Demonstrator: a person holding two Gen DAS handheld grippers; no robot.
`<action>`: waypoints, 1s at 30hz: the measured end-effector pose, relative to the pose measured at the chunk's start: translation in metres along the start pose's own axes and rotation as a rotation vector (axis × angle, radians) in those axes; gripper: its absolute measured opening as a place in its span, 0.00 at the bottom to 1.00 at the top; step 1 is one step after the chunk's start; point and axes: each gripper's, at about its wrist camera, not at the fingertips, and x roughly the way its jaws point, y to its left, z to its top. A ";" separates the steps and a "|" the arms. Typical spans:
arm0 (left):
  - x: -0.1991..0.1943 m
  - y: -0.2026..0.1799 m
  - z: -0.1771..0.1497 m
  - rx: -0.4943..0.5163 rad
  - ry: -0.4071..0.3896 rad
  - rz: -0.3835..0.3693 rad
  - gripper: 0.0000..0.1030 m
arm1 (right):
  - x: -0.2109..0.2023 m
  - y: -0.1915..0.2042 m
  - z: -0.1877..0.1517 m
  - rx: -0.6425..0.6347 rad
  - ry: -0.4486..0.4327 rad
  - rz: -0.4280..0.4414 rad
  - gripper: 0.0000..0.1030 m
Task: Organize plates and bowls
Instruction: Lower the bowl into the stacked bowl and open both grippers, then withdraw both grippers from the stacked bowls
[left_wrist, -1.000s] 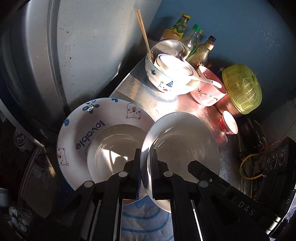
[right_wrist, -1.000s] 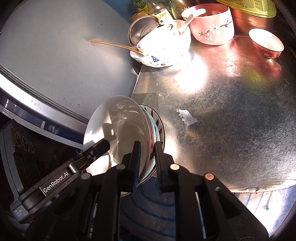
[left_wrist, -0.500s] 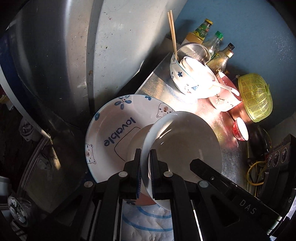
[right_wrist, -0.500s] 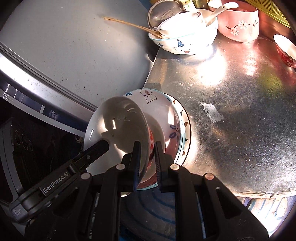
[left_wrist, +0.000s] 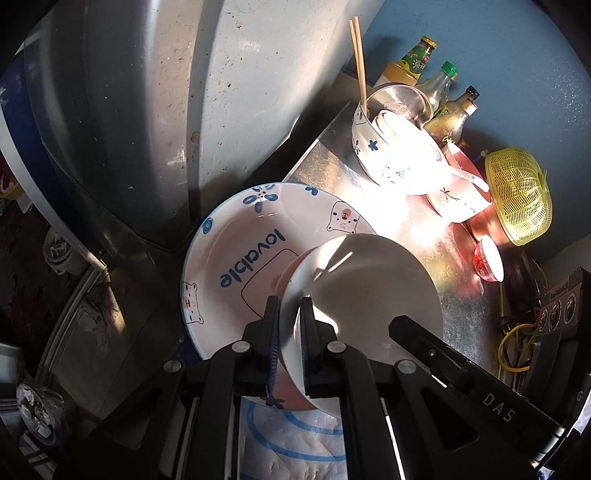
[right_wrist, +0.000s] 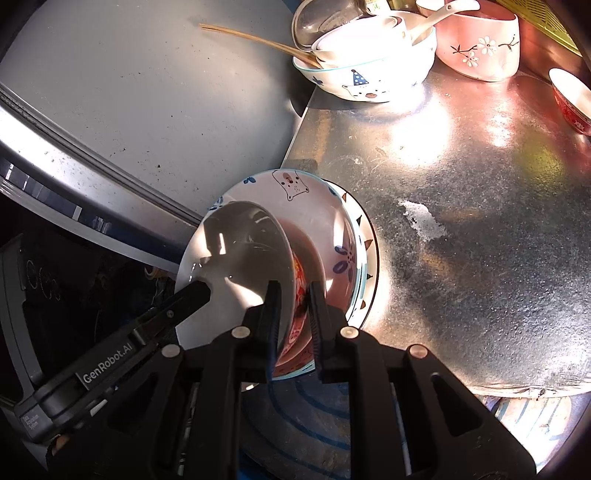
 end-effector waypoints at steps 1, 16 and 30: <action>0.000 0.001 0.000 0.000 -0.001 0.005 0.06 | 0.000 0.000 0.000 0.000 -0.001 -0.003 0.15; -0.011 0.006 0.000 -0.012 -0.041 0.014 0.40 | -0.008 -0.001 0.002 0.011 -0.006 0.000 0.19; -0.014 0.001 -0.001 -0.002 -0.052 0.002 0.72 | -0.035 -0.010 0.004 0.034 -0.090 -0.037 0.93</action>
